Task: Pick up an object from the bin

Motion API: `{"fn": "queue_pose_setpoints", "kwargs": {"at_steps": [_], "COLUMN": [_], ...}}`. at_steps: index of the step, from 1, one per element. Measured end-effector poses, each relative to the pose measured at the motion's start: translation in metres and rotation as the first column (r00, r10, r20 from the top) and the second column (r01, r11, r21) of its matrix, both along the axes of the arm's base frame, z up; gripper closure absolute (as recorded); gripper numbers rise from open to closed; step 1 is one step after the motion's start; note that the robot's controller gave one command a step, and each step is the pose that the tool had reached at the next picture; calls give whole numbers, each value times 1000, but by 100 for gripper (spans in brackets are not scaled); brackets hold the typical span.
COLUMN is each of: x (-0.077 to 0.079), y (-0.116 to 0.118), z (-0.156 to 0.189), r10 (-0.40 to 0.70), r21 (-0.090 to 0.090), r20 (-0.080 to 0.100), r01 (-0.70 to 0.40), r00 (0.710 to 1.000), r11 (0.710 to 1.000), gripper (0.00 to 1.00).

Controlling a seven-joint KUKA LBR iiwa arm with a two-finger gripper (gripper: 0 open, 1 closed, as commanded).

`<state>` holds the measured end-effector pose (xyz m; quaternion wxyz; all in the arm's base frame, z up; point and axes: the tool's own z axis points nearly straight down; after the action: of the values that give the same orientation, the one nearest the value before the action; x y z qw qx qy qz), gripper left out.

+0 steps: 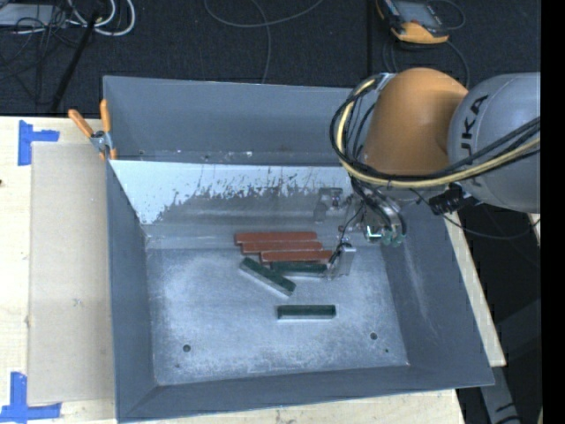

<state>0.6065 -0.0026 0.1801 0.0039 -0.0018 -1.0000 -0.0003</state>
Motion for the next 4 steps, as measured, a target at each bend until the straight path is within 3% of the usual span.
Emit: {"fn": "queue_pose_setpoints", "kwargs": {"at_steps": [1,2,3,4], "x": [-13,-47,-69,-69], "y": [-29,-25,-6,-6], "z": [69,-83,-111,-110], "r10": [139,113,176,177], "r21": [-2,2,1,0], "r20": [15,-2,5,6], "r01": [-139,-113,-176,-177], "r00": [990,994,984,984], "r11": [990,994,984,984], "gripper": [0,0,0,100]}}
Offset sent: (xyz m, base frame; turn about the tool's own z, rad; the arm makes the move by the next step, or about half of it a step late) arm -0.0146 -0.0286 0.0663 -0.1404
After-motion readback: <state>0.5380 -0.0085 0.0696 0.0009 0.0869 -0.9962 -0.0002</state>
